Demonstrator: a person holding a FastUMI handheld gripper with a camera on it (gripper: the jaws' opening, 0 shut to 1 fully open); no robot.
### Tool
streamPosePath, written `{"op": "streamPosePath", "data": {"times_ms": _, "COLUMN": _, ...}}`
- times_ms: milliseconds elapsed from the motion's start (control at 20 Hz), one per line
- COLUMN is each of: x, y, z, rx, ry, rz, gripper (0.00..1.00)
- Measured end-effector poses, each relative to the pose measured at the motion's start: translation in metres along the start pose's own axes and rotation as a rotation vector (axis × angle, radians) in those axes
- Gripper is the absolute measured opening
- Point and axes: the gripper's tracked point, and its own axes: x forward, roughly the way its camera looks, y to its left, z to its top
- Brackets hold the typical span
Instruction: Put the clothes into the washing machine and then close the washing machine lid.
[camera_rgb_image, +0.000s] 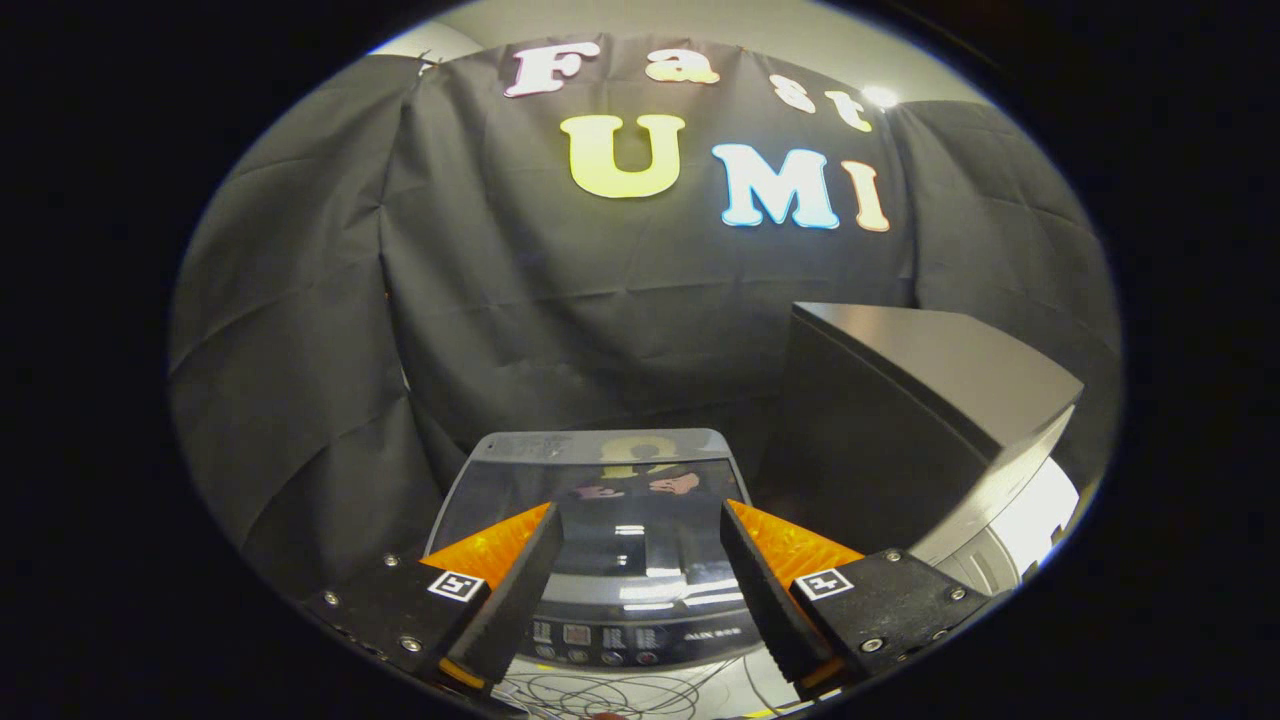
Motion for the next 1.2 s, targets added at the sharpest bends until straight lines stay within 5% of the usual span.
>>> {"op": "streamPosePath", "data": {"times_ms": 400, "x": -0.119, "y": -0.085, "z": 0.000, "rx": -0.152, "ry": -0.129, "rz": 0.080, "gripper": 0.97}}
{"op": "streamPosePath", "data": {"times_ms": 700, "x": -0.214, "y": -0.120, "z": -0.041, "rx": -0.161, "ry": -0.160, "rz": 0.137, "gripper": 0.97}}
{"op": "streamPosePath", "data": {"times_ms": 1200, "x": -0.351, "y": -0.165, "z": -0.078, "rx": -0.181, "ry": -0.275, "rz": 0.082, "gripper": 0.95}}
